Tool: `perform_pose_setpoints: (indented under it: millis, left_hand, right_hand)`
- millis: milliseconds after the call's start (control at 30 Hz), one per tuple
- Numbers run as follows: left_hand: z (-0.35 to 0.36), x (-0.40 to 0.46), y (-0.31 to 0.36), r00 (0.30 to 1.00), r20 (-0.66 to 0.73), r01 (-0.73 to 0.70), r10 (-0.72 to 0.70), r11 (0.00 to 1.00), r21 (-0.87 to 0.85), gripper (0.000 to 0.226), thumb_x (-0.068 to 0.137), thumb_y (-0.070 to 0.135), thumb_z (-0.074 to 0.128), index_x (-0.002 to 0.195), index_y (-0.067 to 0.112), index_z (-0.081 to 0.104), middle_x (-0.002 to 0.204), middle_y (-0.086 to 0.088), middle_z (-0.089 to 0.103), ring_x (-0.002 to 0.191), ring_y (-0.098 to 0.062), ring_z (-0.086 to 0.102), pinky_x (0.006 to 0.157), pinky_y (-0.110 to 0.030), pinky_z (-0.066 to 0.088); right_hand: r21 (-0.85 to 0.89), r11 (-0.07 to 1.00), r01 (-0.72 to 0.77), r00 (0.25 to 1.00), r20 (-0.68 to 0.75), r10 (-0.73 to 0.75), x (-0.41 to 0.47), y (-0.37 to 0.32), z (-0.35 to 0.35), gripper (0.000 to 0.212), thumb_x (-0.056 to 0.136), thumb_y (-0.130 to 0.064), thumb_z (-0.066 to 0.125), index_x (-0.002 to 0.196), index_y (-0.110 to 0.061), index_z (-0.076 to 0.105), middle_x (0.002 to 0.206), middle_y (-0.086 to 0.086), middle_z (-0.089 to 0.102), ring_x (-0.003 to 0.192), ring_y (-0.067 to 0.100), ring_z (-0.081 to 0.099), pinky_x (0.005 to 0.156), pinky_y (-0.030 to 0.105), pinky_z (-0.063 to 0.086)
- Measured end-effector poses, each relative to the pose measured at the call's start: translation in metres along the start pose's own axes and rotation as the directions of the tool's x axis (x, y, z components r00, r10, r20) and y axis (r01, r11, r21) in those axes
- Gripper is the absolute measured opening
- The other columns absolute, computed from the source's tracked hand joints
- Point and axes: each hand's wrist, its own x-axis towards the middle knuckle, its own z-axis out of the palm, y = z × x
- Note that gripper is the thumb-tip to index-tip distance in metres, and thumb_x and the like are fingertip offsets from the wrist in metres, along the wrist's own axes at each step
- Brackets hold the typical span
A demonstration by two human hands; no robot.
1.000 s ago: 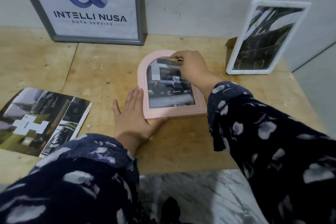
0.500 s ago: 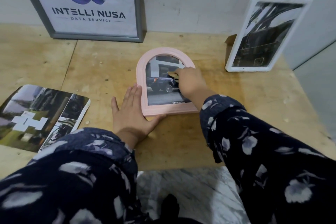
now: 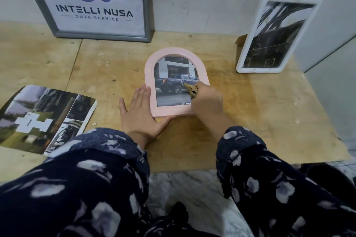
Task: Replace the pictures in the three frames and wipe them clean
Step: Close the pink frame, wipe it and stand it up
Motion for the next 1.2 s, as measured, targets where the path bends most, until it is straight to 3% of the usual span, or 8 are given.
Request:
perform_pose_setpoints:
  millis: [333, 467, 567, 767, 900, 1000, 1100, 1200]
  left_hand:
    - [0.003, 0.002, -0.003, 1.0, 0.013, -0.004, 0.004, 1.0, -0.004, 0.11, 0.067, 0.088, 0.019, 0.154, 0.022, 0.009, 0.162, 0.007, 0.005, 0.148, -0.01, 0.002, 0.117, -0.055, -0.001]
    - [0.005, 0.002, -0.005, 1.0, 0.008, -0.007, 0.007, 1.0, 0.004, 0.108, 0.072, 0.087, 0.032, 0.154, 0.022, 0.011, 0.162, 0.006, 0.008, 0.149, -0.01, 0.004, 0.117, -0.056, -0.001]
    - [0.004, 0.003, -0.004, 1.0, 0.023, -0.01, 0.01, 1.0, 0.008, 0.108, 0.072, 0.089, 0.032, 0.154, 0.021, 0.012, 0.162, 0.005, 0.011, 0.149, -0.011, 0.004, 0.117, -0.056, -0.002]
    - [-0.004, 0.006, -0.003, 0.996, 0.056, 0.078, -0.07, 0.984, -0.158, 0.086, 0.083, 0.076, 0.024, 0.152, 0.024, 0.018, 0.156, 0.002, 0.029, 0.146, -0.016, 0.02, 0.117, -0.051, -0.001]
    - [-0.014, 0.035, 0.007, 0.95, 0.043, 0.308, -0.311, 0.895, -0.322, 0.053, 0.093, 0.042, 0.044, 0.139, 0.016, 0.036, 0.127, -0.005, 0.058, 0.122, -0.029, 0.05, 0.109, -0.05, 0.028]
    - [-0.024, 0.056, 0.023, 0.875, 0.207, 0.483, -0.438, 0.753, -0.446, 0.049, 0.094, 0.028, 0.043, 0.137, 0.004, 0.038, 0.132, -0.016, 0.052, 0.122, -0.039, 0.047, 0.101, -0.049, 0.04]
    - [-0.037, 0.067, 0.029, 0.74, 0.336, 0.655, -0.583, 0.508, -0.56, 0.049, 0.098, 0.028, 0.039, 0.138, 0.0, 0.039, 0.139, -0.021, 0.042, 0.122, -0.042, 0.047, 0.102, -0.045, 0.042]
    - [-0.052, 0.07, 0.015, 0.662, 0.403, 0.7, -0.631, 0.331, -0.633, 0.052, 0.101, 0.04, 0.031, 0.138, 0.005, 0.045, 0.137, -0.019, 0.045, 0.115, -0.039, 0.053, 0.1, -0.045, 0.045]
  right_hand:
    - [0.165, 0.985, 0.057, 0.997, 0.04, -0.064, -0.011, -0.049, 0.01, 0.023, 0.092, -0.013, 0.048, 0.112, -0.012, 0.06, 0.098, 0.008, 0.067, 0.09, 0.027, 0.06, 0.066, 0.026, 0.031]
    - [0.423, 0.884, -0.197, 0.953, 0.295, 0.072, 0.007, -0.043, -0.011, 0.028, 0.091, -0.005, 0.046, 0.113, 0.003, 0.061, 0.109, 0.017, 0.066, 0.1, 0.032, 0.059, 0.086, 0.036, 0.046]
    - [0.545, 0.775, -0.319, 0.94, 0.284, 0.188, 0.012, -0.028, -0.026, 0.035, 0.083, 0.009, 0.034, 0.108, 0.011, 0.059, 0.092, 0.016, 0.061, 0.082, 0.025, 0.053, 0.072, 0.032, 0.044]
    - [0.565, 0.658, -0.498, 0.867, 0.302, 0.397, 0.004, 0.001, -0.043, 0.026, 0.097, -0.004, 0.036, 0.105, -0.011, 0.059, 0.092, 0.004, 0.061, 0.079, 0.022, 0.057, 0.069, 0.032, 0.048]
    - [0.548, 0.523, -0.652, 0.757, 0.442, 0.481, 0.013, 0.006, -0.042, 0.035, 0.099, -0.006, 0.033, 0.13, 0.001, 0.048, 0.085, 0.004, 0.051, 0.069, 0.016, 0.046, 0.075, 0.03, 0.04]
    - [0.582, 0.414, -0.699, 0.711, 0.505, 0.49, 0.014, 0.001, -0.039, 0.026, 0.098, -0.003, 0.034, 0.116, 0.003, 0.052, 0.081, 0.007, 0.048, 0.078, 0.022, 0.049, 0.077, 0.031, 0.042]
    - [0.622, 0.41, -0.666, 0.74, 0.485, 0.467, 0.012, -0.008, -0.034, 0.032, 0.096, -0.004, 0.04, 0.123, 0.004, 0.053, 0.096, 0.01, 0.051, 0.09, 0.023, 0.05, 0.089, 0.039, 0.048]
    - [0.641, 0.331, -0.693, 0.707, 0.514, 0.485, 0.015, -0.021, -0.03, 0.034, 0.096, -0.008, 0.037, 0.123, 0.001, 0.055, 0.1, 0.013, 0.058, 0.089, 0.028, 0.058, 0.078, 0.039, 0.05]
